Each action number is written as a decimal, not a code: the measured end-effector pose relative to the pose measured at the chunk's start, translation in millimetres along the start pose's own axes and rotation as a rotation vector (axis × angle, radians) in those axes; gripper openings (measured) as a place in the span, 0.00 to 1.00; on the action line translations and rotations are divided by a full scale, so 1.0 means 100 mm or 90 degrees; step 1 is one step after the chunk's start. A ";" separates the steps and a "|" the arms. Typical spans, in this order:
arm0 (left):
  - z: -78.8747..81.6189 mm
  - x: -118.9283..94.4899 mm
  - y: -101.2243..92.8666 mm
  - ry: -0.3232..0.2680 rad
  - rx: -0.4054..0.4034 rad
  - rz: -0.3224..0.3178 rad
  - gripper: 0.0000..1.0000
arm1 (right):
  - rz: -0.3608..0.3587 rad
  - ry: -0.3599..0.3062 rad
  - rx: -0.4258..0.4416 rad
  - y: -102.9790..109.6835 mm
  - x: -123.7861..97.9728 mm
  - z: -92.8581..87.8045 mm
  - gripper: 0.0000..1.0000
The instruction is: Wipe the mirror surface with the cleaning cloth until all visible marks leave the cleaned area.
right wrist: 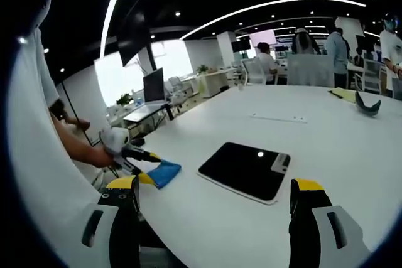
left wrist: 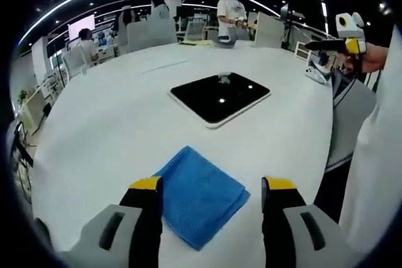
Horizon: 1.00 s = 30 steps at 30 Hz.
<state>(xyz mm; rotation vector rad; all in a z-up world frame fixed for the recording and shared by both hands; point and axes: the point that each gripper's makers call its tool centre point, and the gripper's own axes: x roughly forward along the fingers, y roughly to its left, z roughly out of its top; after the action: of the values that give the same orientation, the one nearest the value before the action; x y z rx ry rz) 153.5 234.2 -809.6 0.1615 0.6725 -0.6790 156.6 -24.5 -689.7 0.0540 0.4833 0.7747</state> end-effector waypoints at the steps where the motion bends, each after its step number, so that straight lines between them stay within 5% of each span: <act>1: 0.06 -0.01 -0.02 -0.011 -0.002 -0.002 0.67 | 0.001 0.000 0.000 0.00 0.00 0.00 1.00; 14: 0.78 -0.28 -0.17 -0.110 0.001 0.000 0.91 | 0.009 -0.007 -0.005 -0.02 0.02 0.01 1.00; 30: 1.37 -0.45 -0.45 -0.167 0.034 -0.028 0.99 | 0.003 -0.007 -0.004 -0.08 -0.02 -0.02 1.00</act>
<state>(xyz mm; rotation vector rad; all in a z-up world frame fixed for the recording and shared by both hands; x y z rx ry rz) 170.8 175.4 -671.1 0.1051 0.4065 -0.7452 159.9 -31.9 -692.6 0.0539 0.4715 0.7806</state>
